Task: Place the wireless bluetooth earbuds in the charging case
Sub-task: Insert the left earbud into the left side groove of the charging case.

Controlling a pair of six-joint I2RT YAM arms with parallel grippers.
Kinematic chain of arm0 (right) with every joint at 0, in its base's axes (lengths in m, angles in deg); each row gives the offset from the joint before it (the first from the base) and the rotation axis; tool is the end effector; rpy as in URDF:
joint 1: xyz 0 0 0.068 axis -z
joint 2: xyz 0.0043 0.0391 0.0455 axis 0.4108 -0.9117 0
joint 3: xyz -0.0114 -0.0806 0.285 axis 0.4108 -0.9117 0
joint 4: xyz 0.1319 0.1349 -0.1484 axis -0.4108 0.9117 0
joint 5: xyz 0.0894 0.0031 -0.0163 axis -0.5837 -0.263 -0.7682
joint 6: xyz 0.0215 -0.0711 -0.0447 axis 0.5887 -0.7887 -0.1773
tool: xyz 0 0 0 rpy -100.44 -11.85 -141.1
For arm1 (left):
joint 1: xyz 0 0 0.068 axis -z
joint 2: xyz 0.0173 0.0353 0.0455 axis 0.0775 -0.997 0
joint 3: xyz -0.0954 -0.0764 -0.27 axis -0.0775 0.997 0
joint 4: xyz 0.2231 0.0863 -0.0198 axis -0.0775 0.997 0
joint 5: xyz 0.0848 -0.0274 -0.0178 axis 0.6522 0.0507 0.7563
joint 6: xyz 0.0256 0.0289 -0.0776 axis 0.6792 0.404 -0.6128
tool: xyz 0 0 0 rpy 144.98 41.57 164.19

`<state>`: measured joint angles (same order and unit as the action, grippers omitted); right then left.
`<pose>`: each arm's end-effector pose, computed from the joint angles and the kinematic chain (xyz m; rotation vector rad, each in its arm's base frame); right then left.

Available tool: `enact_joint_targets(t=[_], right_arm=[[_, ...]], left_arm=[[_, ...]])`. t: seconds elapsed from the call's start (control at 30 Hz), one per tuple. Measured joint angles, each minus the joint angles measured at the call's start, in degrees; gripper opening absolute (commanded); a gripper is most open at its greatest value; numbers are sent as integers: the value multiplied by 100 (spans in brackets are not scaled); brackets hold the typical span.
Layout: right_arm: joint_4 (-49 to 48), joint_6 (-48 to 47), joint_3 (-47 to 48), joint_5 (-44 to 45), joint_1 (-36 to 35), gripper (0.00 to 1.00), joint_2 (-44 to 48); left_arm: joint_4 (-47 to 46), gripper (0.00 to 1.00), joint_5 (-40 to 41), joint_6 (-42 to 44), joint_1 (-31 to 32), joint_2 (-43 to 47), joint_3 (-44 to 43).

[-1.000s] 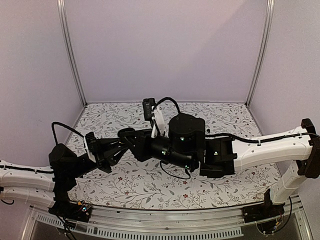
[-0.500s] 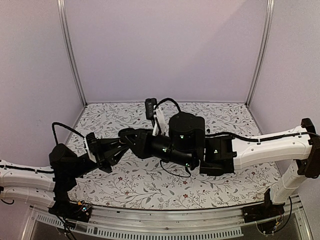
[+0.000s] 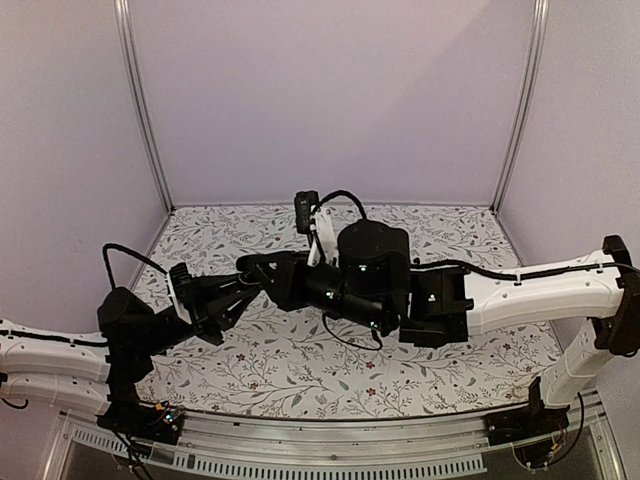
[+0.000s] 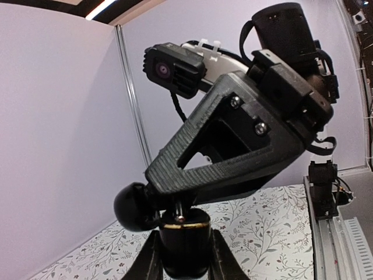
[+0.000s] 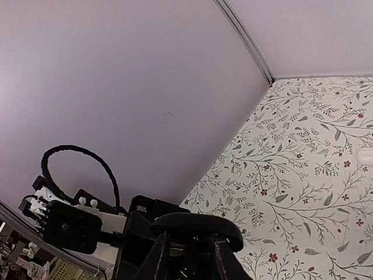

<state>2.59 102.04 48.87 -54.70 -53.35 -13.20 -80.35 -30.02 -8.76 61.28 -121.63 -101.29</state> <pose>0.1142 0.4022 0.3656 -0.3482 1.8079 1.2120 0.0945 -0.1680 0.2919 0.8053 1.0038 -0.8496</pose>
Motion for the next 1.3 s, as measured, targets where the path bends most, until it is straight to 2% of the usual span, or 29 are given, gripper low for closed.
enact_joint_targets(t=[0.3,0.67,0.9,1.17,1.3], right_arm=[[7,-365,179,-133,0,18,-24],[13,-809,352,-94,-52,9,-133],[11,-1047,356,70,-127,10,-144],[13,-1268,352,236,-160,20,-146],[7,-1325,343,251,-175,21,-144]], left_arm=[[-367,0,7,-66,0,-101,0],[-592,0,111,-111,0,-190,2],[-627,0,109,-129,0,-190,24],[-673,0,107,-219,0,-190,48],[-686,0,87,-295,0,-190,48]])
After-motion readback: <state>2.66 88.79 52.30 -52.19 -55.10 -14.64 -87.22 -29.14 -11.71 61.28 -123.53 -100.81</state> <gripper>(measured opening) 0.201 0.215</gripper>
